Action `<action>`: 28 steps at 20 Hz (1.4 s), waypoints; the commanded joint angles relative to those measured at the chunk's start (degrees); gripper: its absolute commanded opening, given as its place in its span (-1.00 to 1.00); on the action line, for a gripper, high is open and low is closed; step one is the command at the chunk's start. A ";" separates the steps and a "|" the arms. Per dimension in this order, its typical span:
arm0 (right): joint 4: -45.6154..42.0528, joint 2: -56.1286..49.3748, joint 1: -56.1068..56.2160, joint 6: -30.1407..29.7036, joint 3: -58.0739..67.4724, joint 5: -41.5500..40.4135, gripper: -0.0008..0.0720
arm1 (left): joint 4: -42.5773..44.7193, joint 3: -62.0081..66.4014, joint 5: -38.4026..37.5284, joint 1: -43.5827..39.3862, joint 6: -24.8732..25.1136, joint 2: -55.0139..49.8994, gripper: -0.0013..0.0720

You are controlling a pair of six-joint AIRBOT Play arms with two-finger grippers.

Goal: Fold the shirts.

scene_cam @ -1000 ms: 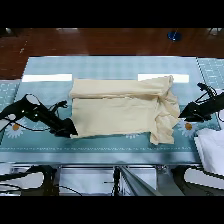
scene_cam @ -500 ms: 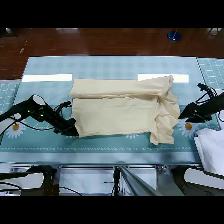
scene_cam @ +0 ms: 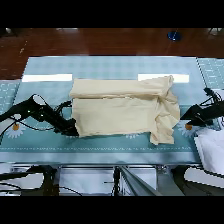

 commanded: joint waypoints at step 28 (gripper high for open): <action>14.56 19.02 12.41 2.95 7.93 -19.32 -0.91 | -3.39 29.05 -0.72 4.11 -0.33 11.52 -0.91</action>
